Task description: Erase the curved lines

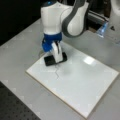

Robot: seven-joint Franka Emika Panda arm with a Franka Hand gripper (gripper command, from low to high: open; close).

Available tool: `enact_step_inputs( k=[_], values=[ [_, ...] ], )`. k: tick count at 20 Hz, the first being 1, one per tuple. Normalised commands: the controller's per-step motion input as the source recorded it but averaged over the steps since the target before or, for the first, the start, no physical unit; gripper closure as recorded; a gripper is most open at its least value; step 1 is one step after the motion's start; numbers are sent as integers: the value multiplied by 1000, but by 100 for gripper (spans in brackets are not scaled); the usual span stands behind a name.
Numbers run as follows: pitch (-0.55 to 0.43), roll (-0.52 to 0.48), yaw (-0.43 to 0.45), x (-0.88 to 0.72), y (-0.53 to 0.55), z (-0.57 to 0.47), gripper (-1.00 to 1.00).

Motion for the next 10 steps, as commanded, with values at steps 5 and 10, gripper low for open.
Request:
enact_step_inputs(
  k=[5, 10],
  values=[
    [-145, 48, -102, -13, 254, -416, 100],
    [-130, 58, -82, 58, 185, -463, 100]
  ],
)
